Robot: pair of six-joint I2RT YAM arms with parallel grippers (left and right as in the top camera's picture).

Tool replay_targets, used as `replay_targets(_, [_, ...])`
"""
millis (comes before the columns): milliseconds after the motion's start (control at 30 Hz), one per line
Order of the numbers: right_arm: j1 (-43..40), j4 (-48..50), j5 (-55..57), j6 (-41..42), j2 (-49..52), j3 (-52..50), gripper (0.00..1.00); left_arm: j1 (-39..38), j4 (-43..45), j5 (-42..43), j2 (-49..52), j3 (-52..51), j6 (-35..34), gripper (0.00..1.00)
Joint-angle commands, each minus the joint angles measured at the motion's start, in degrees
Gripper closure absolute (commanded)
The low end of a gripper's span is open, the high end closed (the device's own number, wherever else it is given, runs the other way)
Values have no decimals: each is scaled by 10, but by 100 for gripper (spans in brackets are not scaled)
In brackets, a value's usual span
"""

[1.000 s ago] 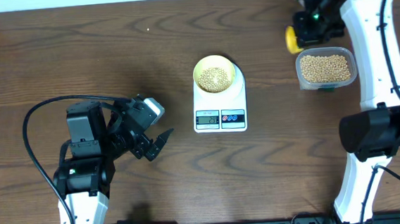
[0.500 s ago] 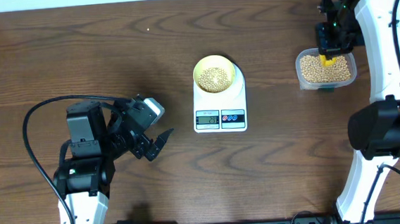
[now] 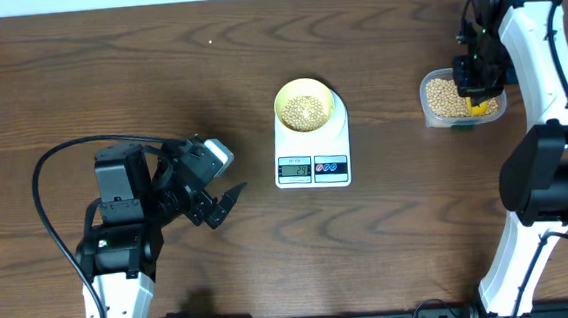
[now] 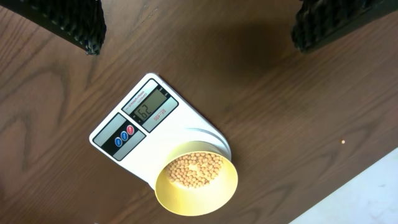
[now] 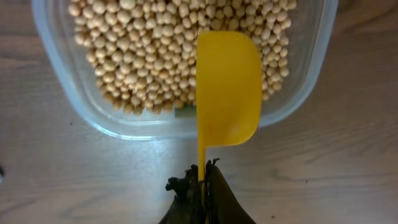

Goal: Scoop item into bowl and weigh 50g on scale
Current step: 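Lower the scoop into the soybeans again with the right gripper, then drag the yellow scoop through the soybeans toward the tub's right edge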

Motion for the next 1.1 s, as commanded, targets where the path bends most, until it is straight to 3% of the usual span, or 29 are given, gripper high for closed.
replay_targets(0, [-8, 10, 13, 6, 1, -16, 99, -1, 0, 8, 1, -1, 2, 3])
replay_targets(533, [-45, 80, 49, -3, 7, -18, 99, -1, 0, 8, 1, -1, 2, 2])
replay_targets(1067, [-54, 96, -94, -105, 54, -18, 99, -1, 0, 8, 1, -1, 2, 3])
